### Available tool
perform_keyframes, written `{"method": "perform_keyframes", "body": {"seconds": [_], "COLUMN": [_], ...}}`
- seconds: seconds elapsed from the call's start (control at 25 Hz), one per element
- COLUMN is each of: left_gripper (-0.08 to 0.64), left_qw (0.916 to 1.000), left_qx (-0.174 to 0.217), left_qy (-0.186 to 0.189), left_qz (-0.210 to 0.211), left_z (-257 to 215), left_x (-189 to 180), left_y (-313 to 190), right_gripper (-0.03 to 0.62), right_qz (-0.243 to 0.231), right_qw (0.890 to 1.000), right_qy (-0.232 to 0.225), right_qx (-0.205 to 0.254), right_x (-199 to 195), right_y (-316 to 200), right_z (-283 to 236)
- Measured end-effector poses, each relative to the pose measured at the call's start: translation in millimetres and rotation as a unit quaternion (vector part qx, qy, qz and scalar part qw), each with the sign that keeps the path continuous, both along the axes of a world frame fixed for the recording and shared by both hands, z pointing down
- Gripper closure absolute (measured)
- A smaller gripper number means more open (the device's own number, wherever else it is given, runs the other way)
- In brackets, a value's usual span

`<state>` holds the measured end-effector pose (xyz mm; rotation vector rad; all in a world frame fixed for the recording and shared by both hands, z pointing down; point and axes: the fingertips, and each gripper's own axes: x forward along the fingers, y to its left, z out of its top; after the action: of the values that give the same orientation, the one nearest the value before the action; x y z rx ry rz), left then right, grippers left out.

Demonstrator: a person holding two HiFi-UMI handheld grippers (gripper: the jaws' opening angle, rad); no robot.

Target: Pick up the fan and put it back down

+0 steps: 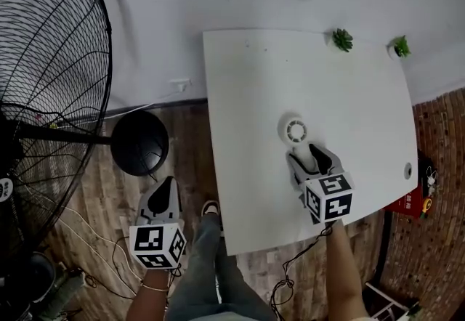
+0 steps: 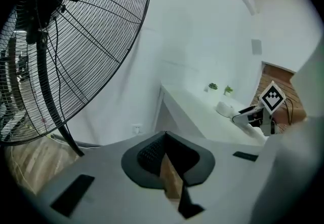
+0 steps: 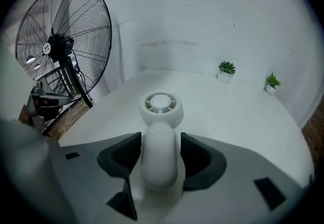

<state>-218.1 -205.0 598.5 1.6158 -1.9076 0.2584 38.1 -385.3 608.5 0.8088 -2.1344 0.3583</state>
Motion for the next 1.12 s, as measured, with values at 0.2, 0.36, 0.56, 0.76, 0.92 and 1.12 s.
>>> {"method": "perform_keyframes", "body": {"seconds": [0.2, 0.36, 0.56, 0.76, 0.92, 1.12], "left_gripper": [0.549, 0.549, 0.549, 0.549, 0.549, 0.549], "left_qw": [1.0000, 1.0000, 0.9999, 0.9998, 0.9999, 0.9999], "left_qx": [-0.001, 0.002, 0.002, 0.002, 0.002, 0.007], "left_qy": [0.003, 0.006, 0.013, 0.016, 0.015, 0.013], "left_qz": [0.003, 0.004, 0.008, 0.011, 0.005, -0.001], "left_z": [3.6, 5.5, 7.4, 9.3, 9.4, 5.1], "left_x": [-3.5, -3.7, -1.7, -0.2, -3.4, -7.3], "left_y": [-3.5, -7.9, -9.0, -7.9, -5.4, -1.6], "right_gripper": [0.355, 0.364, 0.373, 0.400, 0.402, 0.403], "right_qz": [-0.005, -0.003, -0.002, 0.001, 0.004, -0.003], "right_qw": [1.000, 1.000, 1.000, 1.000, 1.000, 1.000], "right_qy": [0.002, -0.001, -0.004, -0.002, 0.002, 0.019], "right_qx": [-0.013, -0.022, -0.022, -0.024, -0.027, -0.014], "right_x": [-3.3, -2.8, -3.5, -3.8, -3.7, -4.5], "right_y": [-1.9, -2.2, -0.2, -1.1, -0.6, -0.1], "right_z": [3.8, 4.5, 3.8, 4.6, 6.5, 5.4]}}
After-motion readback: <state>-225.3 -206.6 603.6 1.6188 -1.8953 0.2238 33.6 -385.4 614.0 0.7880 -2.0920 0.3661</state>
